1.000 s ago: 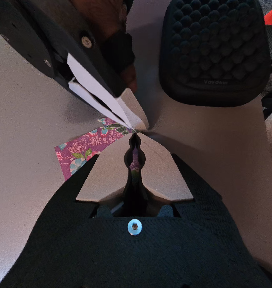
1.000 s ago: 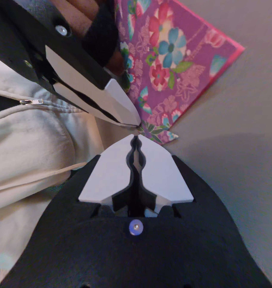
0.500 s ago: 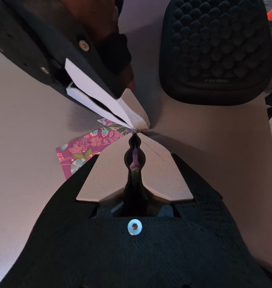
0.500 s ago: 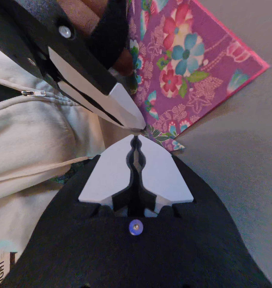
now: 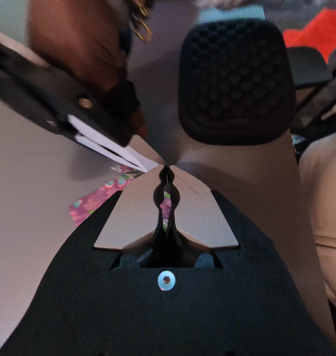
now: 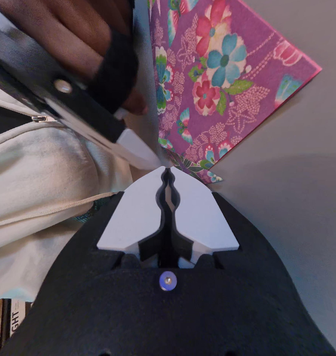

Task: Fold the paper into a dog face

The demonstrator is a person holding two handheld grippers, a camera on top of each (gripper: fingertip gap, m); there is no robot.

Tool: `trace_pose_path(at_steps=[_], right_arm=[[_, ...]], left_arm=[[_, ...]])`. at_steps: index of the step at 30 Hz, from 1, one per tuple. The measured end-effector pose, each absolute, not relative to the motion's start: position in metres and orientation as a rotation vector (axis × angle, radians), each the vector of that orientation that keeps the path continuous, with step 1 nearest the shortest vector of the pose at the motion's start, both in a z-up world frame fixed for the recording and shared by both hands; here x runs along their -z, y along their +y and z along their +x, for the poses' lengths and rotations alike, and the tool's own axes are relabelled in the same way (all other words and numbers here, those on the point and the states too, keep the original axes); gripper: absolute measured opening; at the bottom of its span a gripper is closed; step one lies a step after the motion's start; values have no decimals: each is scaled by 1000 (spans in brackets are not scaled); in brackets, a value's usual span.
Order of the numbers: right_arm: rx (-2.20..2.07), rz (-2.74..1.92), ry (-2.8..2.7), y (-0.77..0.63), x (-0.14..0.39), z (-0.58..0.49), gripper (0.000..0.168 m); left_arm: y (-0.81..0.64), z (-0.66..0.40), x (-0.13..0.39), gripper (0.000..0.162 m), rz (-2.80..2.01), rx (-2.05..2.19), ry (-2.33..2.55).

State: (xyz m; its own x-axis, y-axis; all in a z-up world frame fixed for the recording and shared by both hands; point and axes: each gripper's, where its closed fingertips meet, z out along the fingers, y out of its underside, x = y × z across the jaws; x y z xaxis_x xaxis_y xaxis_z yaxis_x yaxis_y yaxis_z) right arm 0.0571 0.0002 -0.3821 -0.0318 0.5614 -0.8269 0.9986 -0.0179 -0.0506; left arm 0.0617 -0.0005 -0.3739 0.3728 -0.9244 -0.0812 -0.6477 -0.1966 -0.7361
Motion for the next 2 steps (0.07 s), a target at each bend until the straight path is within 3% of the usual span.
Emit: trace_pose_path(at_steps=[1,2], right_arm=[[923,1638,1654,0,382,57,0],[923,1636,1653,1,382,57,0]], left_arm=[[-3,61,383,0,-1981,501,1383],[-3,61,387,3,-2004,503,1377]])
